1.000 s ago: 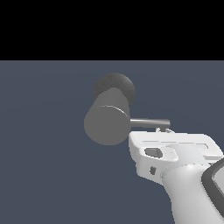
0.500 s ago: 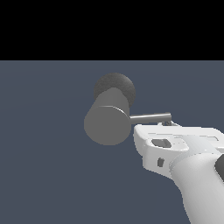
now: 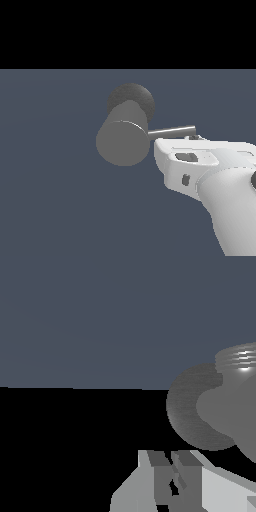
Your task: Turn on the faucet by rotating a designated handle.
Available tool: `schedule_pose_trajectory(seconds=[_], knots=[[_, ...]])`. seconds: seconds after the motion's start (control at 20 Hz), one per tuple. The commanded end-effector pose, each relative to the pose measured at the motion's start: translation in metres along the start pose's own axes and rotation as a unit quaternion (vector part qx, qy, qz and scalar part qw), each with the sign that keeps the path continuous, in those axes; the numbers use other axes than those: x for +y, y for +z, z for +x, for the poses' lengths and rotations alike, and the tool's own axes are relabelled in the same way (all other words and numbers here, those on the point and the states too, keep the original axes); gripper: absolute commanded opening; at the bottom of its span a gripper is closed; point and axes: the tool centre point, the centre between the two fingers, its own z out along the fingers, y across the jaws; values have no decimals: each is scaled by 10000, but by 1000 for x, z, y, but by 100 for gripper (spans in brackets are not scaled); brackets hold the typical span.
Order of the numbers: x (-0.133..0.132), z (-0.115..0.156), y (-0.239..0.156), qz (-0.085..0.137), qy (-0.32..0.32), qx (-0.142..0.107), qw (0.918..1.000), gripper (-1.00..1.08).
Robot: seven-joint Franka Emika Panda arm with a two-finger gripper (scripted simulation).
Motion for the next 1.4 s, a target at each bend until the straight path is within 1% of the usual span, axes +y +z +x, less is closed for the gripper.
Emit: schedule_pose_trajectory(seconds=[0.0,0.75,0.8,0.85,1.35], knots=[[13,-21,0,-88,6,-146,9999,-100],[30,-72,-3,-135,16,-248,9996,-100],[30,-72,-3,-135,16,-248,9996,-100],[17,-48,-5,-27,31,-11,10000,-100],[41,-80,-5,-74,24,-111,9999,-100]])
